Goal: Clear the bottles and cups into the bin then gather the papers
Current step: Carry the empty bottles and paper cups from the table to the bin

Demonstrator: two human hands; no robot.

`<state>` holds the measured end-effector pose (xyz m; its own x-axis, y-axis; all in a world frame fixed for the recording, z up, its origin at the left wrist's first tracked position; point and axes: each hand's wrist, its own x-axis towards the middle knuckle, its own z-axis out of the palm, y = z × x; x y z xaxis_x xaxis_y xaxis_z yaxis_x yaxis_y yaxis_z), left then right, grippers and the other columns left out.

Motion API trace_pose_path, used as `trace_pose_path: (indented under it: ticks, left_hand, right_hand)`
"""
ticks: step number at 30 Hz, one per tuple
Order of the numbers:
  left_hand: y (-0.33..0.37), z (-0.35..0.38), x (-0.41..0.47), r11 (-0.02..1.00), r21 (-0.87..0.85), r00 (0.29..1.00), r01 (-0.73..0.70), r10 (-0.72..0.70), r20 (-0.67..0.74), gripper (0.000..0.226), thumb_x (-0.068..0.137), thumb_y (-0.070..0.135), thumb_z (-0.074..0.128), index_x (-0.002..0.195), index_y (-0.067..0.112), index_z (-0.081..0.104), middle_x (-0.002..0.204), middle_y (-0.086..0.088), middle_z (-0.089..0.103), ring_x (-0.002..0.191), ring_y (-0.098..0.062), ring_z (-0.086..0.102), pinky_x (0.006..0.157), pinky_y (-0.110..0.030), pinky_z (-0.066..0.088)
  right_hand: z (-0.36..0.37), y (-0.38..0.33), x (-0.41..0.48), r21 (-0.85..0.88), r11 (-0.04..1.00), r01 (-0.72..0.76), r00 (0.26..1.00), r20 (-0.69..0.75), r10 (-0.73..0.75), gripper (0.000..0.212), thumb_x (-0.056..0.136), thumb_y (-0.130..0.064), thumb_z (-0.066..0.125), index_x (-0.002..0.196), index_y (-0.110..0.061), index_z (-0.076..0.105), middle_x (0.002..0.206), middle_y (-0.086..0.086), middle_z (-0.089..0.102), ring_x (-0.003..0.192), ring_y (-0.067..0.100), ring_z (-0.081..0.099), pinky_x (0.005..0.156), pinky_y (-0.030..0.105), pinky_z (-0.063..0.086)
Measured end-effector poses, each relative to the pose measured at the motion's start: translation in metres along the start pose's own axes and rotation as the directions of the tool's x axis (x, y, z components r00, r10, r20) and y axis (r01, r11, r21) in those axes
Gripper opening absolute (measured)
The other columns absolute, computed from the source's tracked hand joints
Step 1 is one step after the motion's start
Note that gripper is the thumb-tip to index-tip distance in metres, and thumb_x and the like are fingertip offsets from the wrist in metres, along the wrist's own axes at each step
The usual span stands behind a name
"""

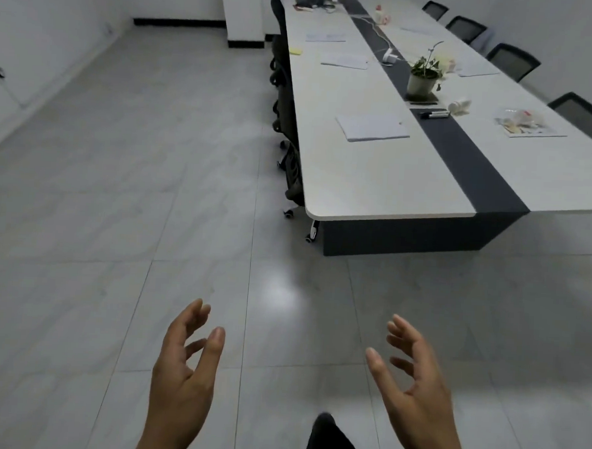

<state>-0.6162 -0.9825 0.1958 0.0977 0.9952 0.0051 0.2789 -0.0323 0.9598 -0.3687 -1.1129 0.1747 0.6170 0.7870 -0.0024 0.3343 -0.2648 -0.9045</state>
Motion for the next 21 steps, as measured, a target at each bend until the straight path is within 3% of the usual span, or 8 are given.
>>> trace_pose_path:
  ticks: [6, 10, 15, 21]
  left_hand:
    - [-0.019, 0.026, 0.137, 0.995, 0.100, 0.999, -0.014, 0.010, 0.037, 0.055, 0.084, 0.038, 0.057, 0.137, 0.030, 0.049, 0.130, 0.014, 0.059, 0.122, 0.007, 0.052, 0.091, -0.020, 0.044]
    - [-0.004, 0.032, 0.252, 0.990, 0.139, 0.999, 0.000, -0.008, 0.051, 0.058, 0.083, 0.041, 0.057, 0.139, 0.029, 0.048, 0.131, 0.017, 0.058, 0.121, 0.009, 0.051, 0.093, -0.019, 0.043]
    - [0.025, 0.022, 0.384, 0.992, 0.125, 1.000, 0.006, -0.005, -0.005, 0.057, 0.084, 0.041, 0.057, 0.139, 0.031, 0.048, 0.130, 0.021, 0.058, 0.121, 0.008, 0.052, 0.091, -0.017, 0.042]
    - [0.006, 0.006, 0.521, 0.991, 0.042, 0.983, 0.124, -0.117, -0.141, 0.056, 0.084, 0.042, 0.058, 0.138, 0.033, 0.048, 0.130, 0.017, 0.059, 0.112, 0.013, 0.054, 0.089, -0.020, 0.044]
  right_hand:
    - [0.079, 0.005, 0.123, 0.074, 0.995, -0.059, 0.998, -0.002, 0.060, 0.066, 0.076, -0.056, 0.063, 0.138, -0.046, 0.040, 0.130, -0.027, 0.051, 0.120, -0.008, 0.051, 0.097, 0.028, 0.049]
    - [0.131, -0.020, 0.233, 0.061, 0.997, -0.042, 0.999, 0.017, 0.041, 0.063, 0.083, -0.046, 0.069, 0.139, -0.042, 0.042, 0.128, -0.027, 0.052, 0.119, -0.006, 0.052, 0.096, 0.030, 0.050]
    - [0.195, -0.085, 0.375, 0.026, 0.999, 0.042, 0.989, 0.138, -0.045, 0.060, 0.087, -0.038, 0.071, 0.140, -0.040, 0.042, 0.129, -0.025, 0.052, 0.120, -0.006, 0.051, 0.097, 0.026, 0.049]
    - [0.290, -0.133, 0.513, -0.013, 0.995, 0.097, 0.951, 0.297, -0.089, 0.061, 0.087, -0.039, 0.070, 0.142, -0.037, 0.043, 0.133, -0.027, 0.052, 0.121, -0.010, 0.050, 0.093, 0.017, 0.047]
